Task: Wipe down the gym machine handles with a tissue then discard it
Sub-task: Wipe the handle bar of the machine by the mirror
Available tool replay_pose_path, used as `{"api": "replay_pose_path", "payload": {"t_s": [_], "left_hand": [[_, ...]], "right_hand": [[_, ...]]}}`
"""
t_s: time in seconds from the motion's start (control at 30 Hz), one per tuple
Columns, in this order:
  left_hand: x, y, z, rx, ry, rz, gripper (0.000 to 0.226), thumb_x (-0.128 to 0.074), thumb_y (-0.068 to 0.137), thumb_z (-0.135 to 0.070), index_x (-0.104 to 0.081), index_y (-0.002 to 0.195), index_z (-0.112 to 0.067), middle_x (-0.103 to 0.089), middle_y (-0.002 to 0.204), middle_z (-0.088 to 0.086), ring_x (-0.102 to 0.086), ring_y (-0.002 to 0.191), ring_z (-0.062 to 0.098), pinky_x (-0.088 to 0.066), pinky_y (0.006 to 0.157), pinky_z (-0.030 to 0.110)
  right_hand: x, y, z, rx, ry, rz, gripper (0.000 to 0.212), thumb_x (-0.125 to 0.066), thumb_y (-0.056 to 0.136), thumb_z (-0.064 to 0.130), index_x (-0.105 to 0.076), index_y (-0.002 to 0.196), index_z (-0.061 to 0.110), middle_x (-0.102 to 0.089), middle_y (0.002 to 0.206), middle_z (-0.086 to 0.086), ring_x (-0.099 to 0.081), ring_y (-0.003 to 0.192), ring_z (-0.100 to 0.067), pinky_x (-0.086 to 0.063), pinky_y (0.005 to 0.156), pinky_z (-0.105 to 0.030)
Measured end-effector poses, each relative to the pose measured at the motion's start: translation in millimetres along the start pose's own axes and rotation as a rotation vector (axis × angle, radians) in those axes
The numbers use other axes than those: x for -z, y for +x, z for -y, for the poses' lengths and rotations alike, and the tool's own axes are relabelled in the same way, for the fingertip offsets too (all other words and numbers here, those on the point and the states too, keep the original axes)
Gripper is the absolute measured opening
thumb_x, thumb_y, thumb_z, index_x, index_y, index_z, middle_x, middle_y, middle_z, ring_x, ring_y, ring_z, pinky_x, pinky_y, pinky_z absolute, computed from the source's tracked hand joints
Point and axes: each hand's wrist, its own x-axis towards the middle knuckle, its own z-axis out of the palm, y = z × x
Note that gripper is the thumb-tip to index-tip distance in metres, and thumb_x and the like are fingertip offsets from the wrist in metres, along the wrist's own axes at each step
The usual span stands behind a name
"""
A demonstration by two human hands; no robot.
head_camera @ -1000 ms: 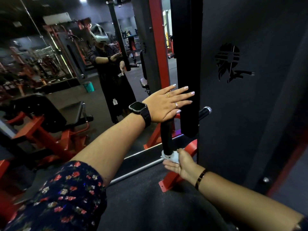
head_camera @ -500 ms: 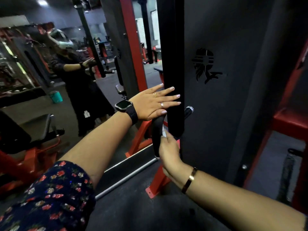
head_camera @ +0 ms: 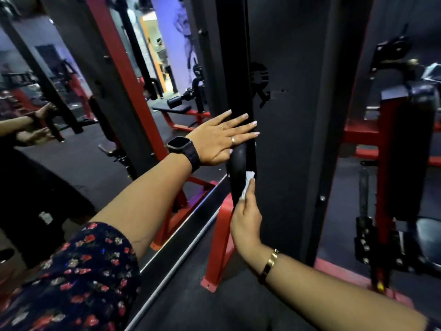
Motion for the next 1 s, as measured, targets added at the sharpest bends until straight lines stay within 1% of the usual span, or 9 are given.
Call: {"api": "replay_pose_path", "payload": {"t_s": [0.13, 0.2, 0.3, 0.4, 0.47, 0.57, 0.73, 0.9, 1.0], "left_hand": [[-6.1, 4.4, 13.7, -0.038, 0.103, -0.099, 0.072, -0.032, 0.081, -0.026, -0.021, 0.152, -0.022, -0.028, 0.158, 0.003, -0.023, 0.146, 0.025, -0.012, 0.120, 0.046], [-10.8, 7.1, 20.2, -0.025, 0.162, -0.152, 0.076, -0.031, 0.077, -0.023, -0.020, 0.153, -0.022, -0.025, 0.158, 0.003, -0.022, 0.146, 0.024, -0.011, 0.119, 0.046], [-24.0, 8.9, 32.2, -0.022, 0.234, -0.217, 0.073, -0.030, 0.081, -0.023, -0.019, 0.153, -0.021, -0.023, 0.159, 0.003, -0.021, 0.147, 0.024, -0.012, 0.119, 0.045], [-34.7, 12.6, 38.5, -0.049, 0.283, -0.261, 0.072, -0.034, 0.083, -0.024, -0.021, 0.154, -0.020, -0.023, 0.159, 0.003, -0.019, 0.147, 0.023, -0.009, 0.119, 0.044], [-43.5, 14.6, 41.2, -0.059, 0.309, -0.290, 0.071, -0.036, 0.085, -0.026, -0.020, 0.154, -0.020, -0.023, 0.159, 0.002, -0.017, 0.147, 0.021, -0.007, 0.119, 0.043], [-57.2, 19.1, 44.8, -0.068, 0.317, -0.364, 0.063, -0.029, 0.094, -0.034, -0.021, 0.154, -0.019, -0.023, 0.159, 0.002, -0.011, 0.148, 0.019, -0.008, 0.119, 0.042], [-74.7, 30.0, 49.1, -0.124, 0.260, -0.550, 0.059, -0.015, 0.101, -0.040, -0.031, 0.150, -0.013, -0.032, 0.155, 0.004, -0.012, 0.148, 0.018, -0.013, 0.118, 0.041], [-83.2, 35.9, 54.3, -0.200, 0.214, -0.720, 0.060, -0.034, 0.095, -0.040, -0.037, 0.149, -0.013, -0.035, 0.154, 0.005, -0.021, 0.145, 0.018, -0.015, 0.118, 0.040], [-86.7, 39.1, 57.3, -0.236, 0.160, -0.761, 0.062, -0.038, 0.092, -0.036, -0.037, 0.149, -0.011, -0.034, 0.155, 0.007, -0.024, 0.145, 0.020, -0.014, 0.119, 0.040]], "right_hand": [[0.2, 29.4, 39.4, 0.114, 0.097, -0.083, 0.056, -0.036, 0.098, 0.001, -0.026, 0.150, 0.019, -0.039, 0.149, -0.005, -0.039, 0.136, -0.017, -0.026, 0.106, -0.012], [0.2, 43.0, 45.2, 0.186, 0.077, -0.107, 0.056, -0.035, 0.098, 0.002, -0.027, 0.150, 0.020, -0.039, 0.150, -0.001, -0.038, 0.136, -0.012, -0.025, 0.105, -0.009], [5.9, 47.6, 27.8, 0.468, -0.071, -0.092, 0.059, -0.032, 0.095, 0.003, -0.019, 0.151, 0.015, -0.024, 0.156, 0.003, -0.021, 0.144, -0.008, -0.021, 0.115, -0.022], [18.8, 47.4, -8.9, 0.735, -0.349, -0.063, 0.066, -0.036, 0.086, 0.005, -0.019, 0.150, 0.010, -0.018, 0.157, -0.009, -0.016, 0.147, -0.018, -0.025, 0.114, -0.038], [28.2, 52.8, -15.9, 0.893, -0.490, -0.070, 0.063, -0.041, 0.085, 0.008, -0.027, 0.146, 0.008, -0.022, 0.154, -0.014, -0.018, 0.146, -0.022, -0.030, 0.111, -0.046], [31.1, 74.7, 5.5, 1.064, -0.673, -0.082, 0.051, -0.045, 0.089, 0.015, -0.047, 0.139, 0.008, -0.039, 0.148, -0.013, -0.032, 0.141, -0.024, -0.031, 0.112, -0.045], [7.1, 92.2, 43.6, 0.977, -0.754, -0.213, 0.037, -0.050, 0.090, 0.019, -0.066, 0.120, 0.005, -0.060, 0.130, -0.010, -0.049, 0.130, -0.024, -0.041, 0.105, -0.042], [7.3, 68.7, 22.3, 1.053, -0.959, -0.301, 0.040, -0.049, 0.090, 0.007, -0.058, 0.129, 0.003, -0.050, 0.141, -0.013, -0.042, 0.135, -0.028, -0.038, 0.109, -0.045], [-5.6, 57.6, 26.5, 0.941, -1.097, -0.390, 0.043, -0.049, 0.090, 0.012, -0.056, 0.132, 0.005, -0.048, 0.143, -0.011, -0.040, 0.136, -0.026, -0.037, 0.109, -0.046]]}}
